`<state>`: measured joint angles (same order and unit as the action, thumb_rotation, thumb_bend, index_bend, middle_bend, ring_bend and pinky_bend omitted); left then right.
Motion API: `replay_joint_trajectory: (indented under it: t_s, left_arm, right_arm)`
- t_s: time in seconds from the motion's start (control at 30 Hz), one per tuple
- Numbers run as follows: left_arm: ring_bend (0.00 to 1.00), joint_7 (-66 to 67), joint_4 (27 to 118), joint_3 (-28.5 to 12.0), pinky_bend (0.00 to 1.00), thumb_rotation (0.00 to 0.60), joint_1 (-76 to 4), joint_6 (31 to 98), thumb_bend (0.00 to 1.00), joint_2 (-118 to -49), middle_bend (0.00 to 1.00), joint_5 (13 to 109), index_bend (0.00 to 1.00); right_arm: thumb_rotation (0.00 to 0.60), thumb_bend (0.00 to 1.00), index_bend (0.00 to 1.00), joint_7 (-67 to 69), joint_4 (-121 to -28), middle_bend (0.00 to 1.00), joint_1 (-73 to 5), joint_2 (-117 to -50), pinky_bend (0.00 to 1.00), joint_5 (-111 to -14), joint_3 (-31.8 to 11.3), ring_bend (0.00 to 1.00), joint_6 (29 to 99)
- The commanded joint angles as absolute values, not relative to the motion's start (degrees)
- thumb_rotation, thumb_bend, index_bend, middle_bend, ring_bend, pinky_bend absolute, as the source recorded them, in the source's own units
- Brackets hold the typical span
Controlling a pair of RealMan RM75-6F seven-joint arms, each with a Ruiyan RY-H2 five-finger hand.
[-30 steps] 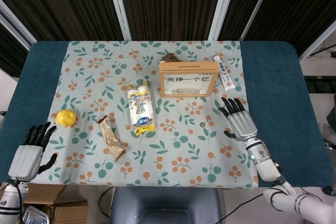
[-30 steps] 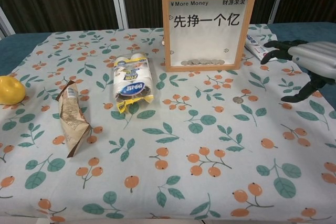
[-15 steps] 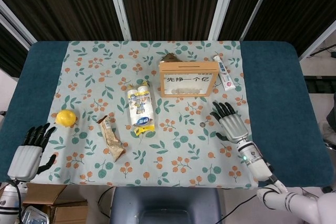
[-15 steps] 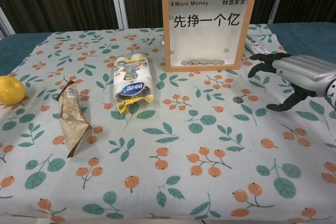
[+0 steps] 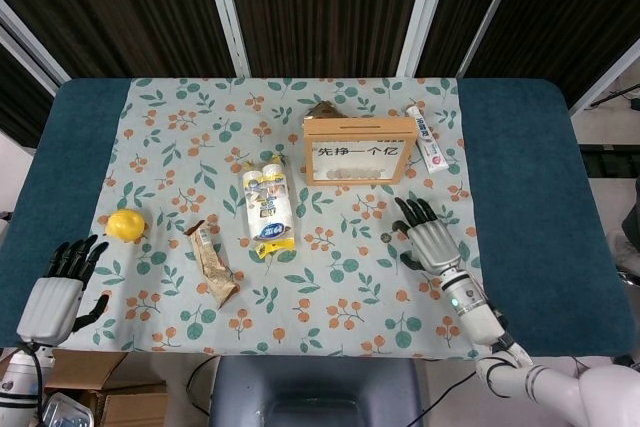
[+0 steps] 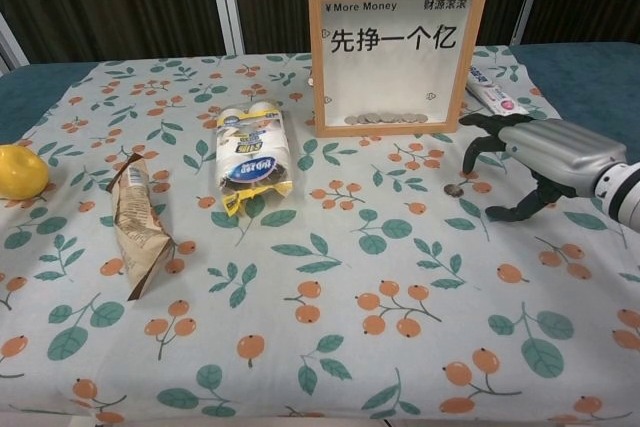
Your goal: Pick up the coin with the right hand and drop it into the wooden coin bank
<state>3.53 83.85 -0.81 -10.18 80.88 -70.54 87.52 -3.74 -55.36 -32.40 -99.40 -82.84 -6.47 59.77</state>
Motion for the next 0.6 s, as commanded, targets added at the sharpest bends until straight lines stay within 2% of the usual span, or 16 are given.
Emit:
replay_joint_trajectory:
  t_s: [0.03,0.13,0.27,0.6]
  left_arm:
    - [0.0,3.52,83.78,-0.79,0.0,0.6,-10.15,80.86,0.36,-70.55,0.0,87.48,0.0]
    - [0.0,3.41,83.66,-0.75,0.0,0.6,-10.09,80.91,0.36,-70.5,0.0,87.49,0.0]
    - [0.0,3.27,83.51,-0.87,0.0,0.6,-10.15,80.82,0.36,-70.47,0.0,87.35,0.0]
    - [0.0,2.66,82.99,-1.0,0.0,0.6,-10.12,80.73,0.36,-70.5,0.0,87.08,0.0]
  right_arm:
    - [0.6,0.44,0.49,-3.29,-54.72,0.0,-32.69,-99.96,0.0,-82.74,-6.51,0.0,59.63]
    - [0.6,0.45,0.5,-3.1,-53.84,0.0,-33.0,-100.62,0.0,-82.71,-6.43,0.0,59.4]
    - [0.6,0.52,0.49,-2.48,-52.8,0.0,-33.26,-101.37,0.0,-82.7,-6.41,0.0,59.48]
    - [0.6,0.54,0.5,-2.02,-51.29,0.01,-33.95,-102.46,0.0,-82.24,-6.51,0.0,58.81]
